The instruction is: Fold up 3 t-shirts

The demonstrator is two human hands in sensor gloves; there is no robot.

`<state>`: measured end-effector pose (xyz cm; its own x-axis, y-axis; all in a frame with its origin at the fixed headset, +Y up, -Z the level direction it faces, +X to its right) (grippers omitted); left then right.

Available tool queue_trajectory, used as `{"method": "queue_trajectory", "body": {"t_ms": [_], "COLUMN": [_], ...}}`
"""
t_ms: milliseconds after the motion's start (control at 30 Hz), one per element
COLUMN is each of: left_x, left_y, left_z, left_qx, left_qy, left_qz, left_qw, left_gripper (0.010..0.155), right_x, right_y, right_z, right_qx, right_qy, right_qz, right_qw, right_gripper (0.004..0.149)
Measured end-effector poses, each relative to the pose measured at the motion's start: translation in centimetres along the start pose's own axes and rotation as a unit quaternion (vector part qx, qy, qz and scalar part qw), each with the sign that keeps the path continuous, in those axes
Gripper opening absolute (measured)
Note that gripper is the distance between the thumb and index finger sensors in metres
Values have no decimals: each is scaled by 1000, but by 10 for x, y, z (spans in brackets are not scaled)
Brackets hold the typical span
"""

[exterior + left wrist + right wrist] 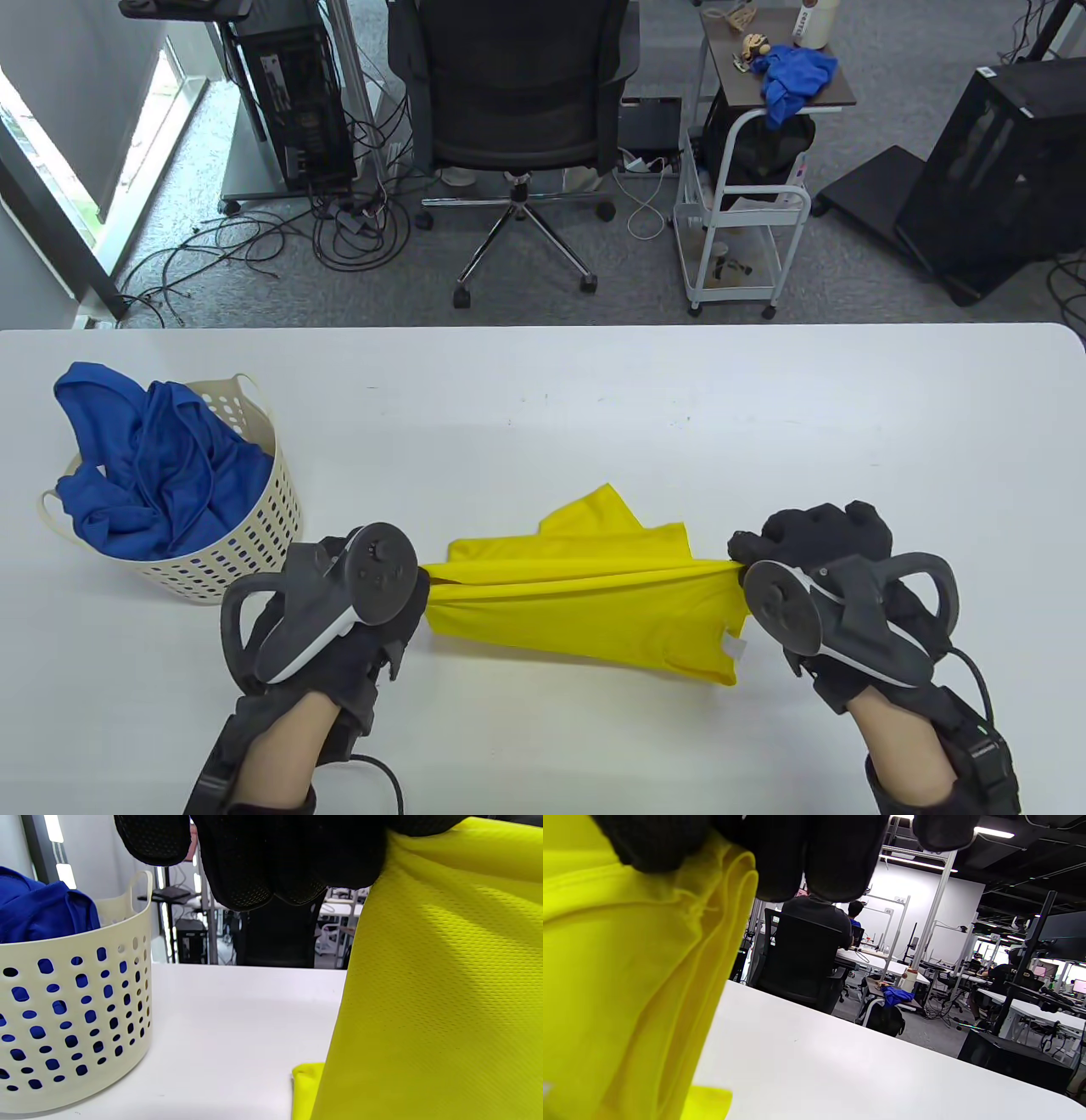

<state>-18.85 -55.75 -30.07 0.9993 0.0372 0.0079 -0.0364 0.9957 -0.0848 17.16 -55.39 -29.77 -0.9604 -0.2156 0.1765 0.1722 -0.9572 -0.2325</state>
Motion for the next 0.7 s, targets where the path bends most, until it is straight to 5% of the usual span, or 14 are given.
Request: {"method": "queue_trajectory", "body": {"t_ms": [233, 367, 567, 700], "left_x": [11, 20, 28, 42], "left_y": [-65, -72, -96, -116], "left_z": [-73, -113, -160, -161], "left_qx": [-111, -127, -71, -2], "left_qy": [36, 49, 105, 76], "left_qz": [-30, -26, -59, -72], "left_qw": [993, 990, 990, 995], "left_gripper": [41, 41, 42, 54], "right_x": [5, -6, -13, -18], "right_y": [88, 105, 136, 155], "right_z": [-39, -62, -97, -106], "right_qx": [109, 121, 126, 83], "right_qy": [10, 36, 92, 153], "right_qz": [23, 19, 30, 27], "right_qw": [994, 992, 987, 984], "right_gripper": [40, 40, 40, 49]}}
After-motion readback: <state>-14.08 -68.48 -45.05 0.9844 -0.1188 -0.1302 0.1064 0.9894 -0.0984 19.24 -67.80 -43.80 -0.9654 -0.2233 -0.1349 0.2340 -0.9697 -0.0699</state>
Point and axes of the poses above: the tracker on the back of each hand, its own x axis roughly to the thumb side, its own z axis roughly from the fingertips to the wrist, y = z × x, the point moved 4 cm from there along -z, roughly from the wrist to the fingertips, and after that the axes turned 1 degree about z, right-handed, at the moved point
